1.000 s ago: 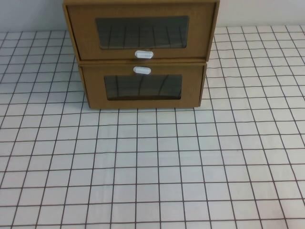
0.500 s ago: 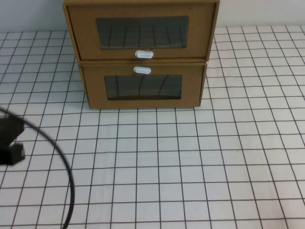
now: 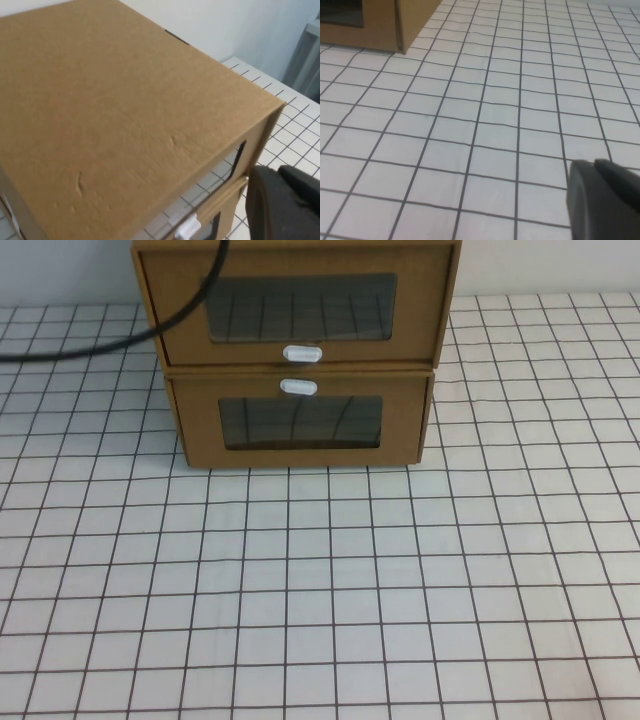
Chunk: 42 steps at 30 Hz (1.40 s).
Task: Open the shoe box
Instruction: 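Pull the top drawer of the cardboard box fully open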
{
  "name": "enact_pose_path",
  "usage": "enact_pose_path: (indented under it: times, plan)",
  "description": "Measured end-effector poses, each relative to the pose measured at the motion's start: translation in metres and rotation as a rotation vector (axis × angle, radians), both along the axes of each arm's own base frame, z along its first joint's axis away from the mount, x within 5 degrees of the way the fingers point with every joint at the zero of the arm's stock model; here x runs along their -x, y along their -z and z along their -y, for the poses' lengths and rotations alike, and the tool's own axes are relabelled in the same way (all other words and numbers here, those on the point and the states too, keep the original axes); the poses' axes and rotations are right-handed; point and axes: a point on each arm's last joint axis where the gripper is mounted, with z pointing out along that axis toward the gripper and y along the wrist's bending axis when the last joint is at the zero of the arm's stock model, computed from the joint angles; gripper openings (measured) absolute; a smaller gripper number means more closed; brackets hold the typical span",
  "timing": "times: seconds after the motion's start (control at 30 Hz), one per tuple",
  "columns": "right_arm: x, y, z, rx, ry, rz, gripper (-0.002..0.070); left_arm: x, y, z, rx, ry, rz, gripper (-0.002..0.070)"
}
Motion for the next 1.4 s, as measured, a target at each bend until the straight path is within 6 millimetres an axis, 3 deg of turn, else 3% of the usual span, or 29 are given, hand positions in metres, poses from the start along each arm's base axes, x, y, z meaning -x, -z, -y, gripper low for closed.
enact_pose_path:
  times: [0.27,0.43,0.63,0.83,1.17,1.27,1.4]
  plan:
    - [0.0,0.0,0.0,0.0,0.0,0.0,-0.0014,-0.069,0.002,0.021,0.0,0.079,-0.007,-0.0002]
    - [0.0,0.0,0.0,0.0,0.0,0.0,-0.0013,-0.098,0.023,0.042,-0.005,0.112,-0.026,-0.0002]
    - [0.0,0.0,0.0,0.0,0.0,0.0,-0.0013,-0.124,0.057,0.052,-0.022,0.098,-0.074,-0.0002]
    - [0.0,0.0,0.0,0.0,0.0,0.0,-0.0013,-0.133,0.076,0.06,-0.068,0.102,-0.096,-0.0002]
    - [-0.001,-0.002,0.0,-0.023,0.004,0.025,-0.0013,-0.133,0.076,0.064,-0.081,0.109,-0.092,-0.0002]
    - [-0.002,-0.011,-0.001,-0.172,0.02,0.099,-0.0014,-0.133,0.076,0.064,-0.08,0.108,-0.09,-0.0002]
    - [-0.003,-0.024,0.0,-0.513,0.071,0.183,-0.0013,-0.133,0.077,0.065,-0.082,0.106,-0.086,-0.0002]
